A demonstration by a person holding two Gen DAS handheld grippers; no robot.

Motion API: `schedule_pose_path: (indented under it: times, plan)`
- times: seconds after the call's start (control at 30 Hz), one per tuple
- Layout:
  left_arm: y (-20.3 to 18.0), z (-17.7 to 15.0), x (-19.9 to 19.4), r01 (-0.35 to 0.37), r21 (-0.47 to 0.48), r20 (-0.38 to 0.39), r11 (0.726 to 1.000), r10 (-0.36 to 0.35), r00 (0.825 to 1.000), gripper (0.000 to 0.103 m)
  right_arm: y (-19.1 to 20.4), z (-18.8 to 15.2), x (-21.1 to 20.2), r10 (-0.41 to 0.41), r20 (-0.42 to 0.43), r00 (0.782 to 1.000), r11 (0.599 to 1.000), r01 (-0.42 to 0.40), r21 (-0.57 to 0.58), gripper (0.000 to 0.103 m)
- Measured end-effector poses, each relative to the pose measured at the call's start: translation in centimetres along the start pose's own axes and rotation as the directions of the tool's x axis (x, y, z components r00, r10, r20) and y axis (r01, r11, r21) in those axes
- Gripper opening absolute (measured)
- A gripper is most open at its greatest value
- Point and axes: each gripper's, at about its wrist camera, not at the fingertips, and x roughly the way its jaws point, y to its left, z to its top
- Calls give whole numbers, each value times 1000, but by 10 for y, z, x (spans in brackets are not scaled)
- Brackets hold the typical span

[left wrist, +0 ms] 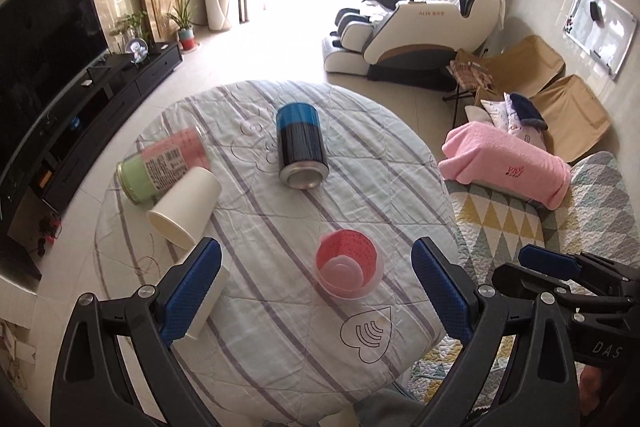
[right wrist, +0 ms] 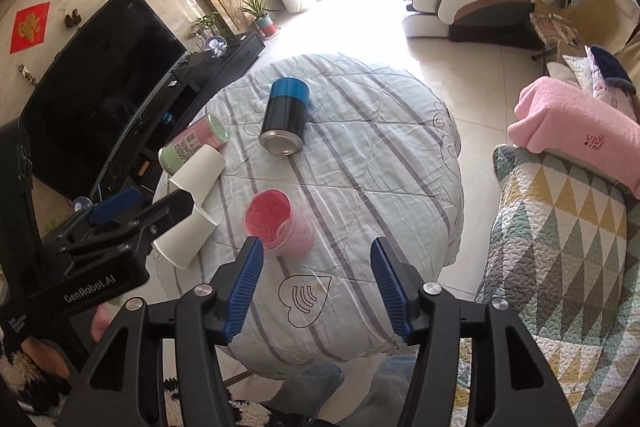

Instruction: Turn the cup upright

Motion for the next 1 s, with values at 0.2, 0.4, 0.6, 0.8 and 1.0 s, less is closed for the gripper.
schedule_pose_path:
  times: [0.2,0.4,0.6,0.8,1.0]
  plan:
    - [9,5,-21,-11,-2,52,1000,11,999,99,15,1,-13,-14,41,999,999,15,-41,61]
    - [20,7,-36,-19,-1,94,1000,19,995,99,33,-1,-10,-3,36,999,996,6,-84,61]
    - [24,8,-44,-16,9,117,1000,15,993,100,48,-4,-12,-29,53,998,993,35,-113,61]
    - [27,12,-57,-8,15,175,1000,5,985,102,54,-1,-24,-52,119,992,991,66,-119,61]
    - [25,19,-73,-7,31,249,999,-1,968,103,61,4,-33,-70,175,982,985,95,-141,61]
